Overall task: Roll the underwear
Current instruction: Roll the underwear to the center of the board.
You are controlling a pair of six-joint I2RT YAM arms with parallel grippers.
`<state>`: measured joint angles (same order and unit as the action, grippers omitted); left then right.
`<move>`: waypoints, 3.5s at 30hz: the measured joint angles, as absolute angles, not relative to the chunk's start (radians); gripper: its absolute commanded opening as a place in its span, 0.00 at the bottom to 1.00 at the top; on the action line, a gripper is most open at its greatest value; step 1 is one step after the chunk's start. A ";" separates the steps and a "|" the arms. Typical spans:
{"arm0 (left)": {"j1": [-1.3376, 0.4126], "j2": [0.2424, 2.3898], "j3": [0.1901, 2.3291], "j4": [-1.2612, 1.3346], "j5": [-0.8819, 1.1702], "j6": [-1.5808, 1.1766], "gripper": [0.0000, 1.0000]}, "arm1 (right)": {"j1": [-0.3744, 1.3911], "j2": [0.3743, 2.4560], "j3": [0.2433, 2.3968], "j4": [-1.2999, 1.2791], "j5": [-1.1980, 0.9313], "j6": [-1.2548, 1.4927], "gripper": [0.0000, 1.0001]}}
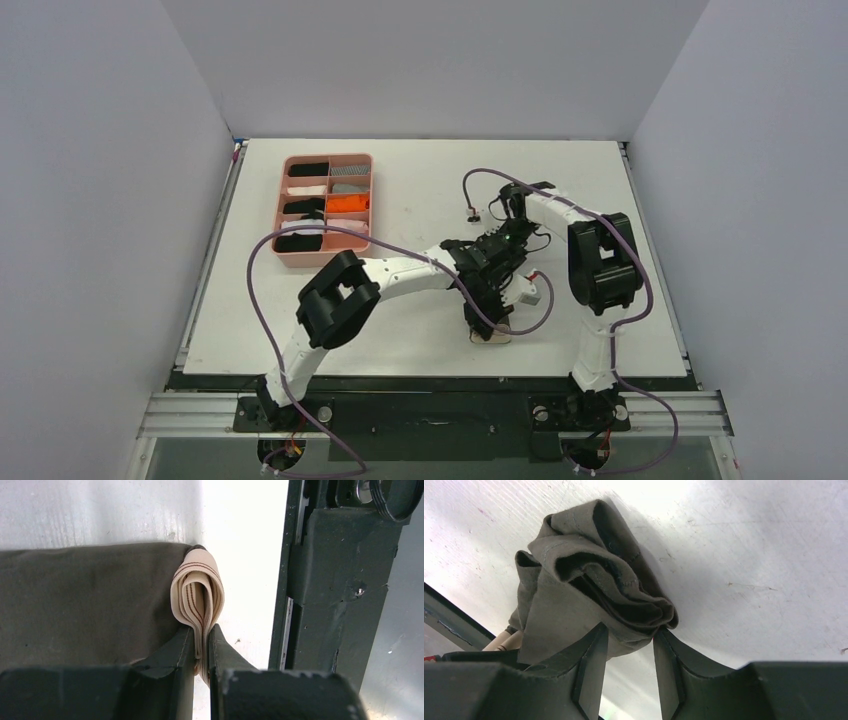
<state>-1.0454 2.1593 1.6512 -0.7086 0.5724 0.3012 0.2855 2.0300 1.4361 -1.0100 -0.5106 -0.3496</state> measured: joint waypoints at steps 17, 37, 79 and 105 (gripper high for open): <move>-0.968 2.179 1.615 -0.676 0.717 0.232 0.00 | 0.294 2.019 1.454 -1.018 -0.500 -0.354 0.52; -0.912 2.283 1.670 -0.591 0.893 0.141 0.00 | 0.089 1.839 1.436 -0.987 -0.505 -0.380 0.57; -0.810 2.615 2.030 -0.916 1.206 -0.122 0.00 | 0.196 1.096 0.847 -0.904 -0.391 -0.640 0.59; -0.806 2.652 2.084 -0.906 1.243 -0.145 0.00 | 0.841 1.258 0.680 -0.660 0.050 -0.616 0.54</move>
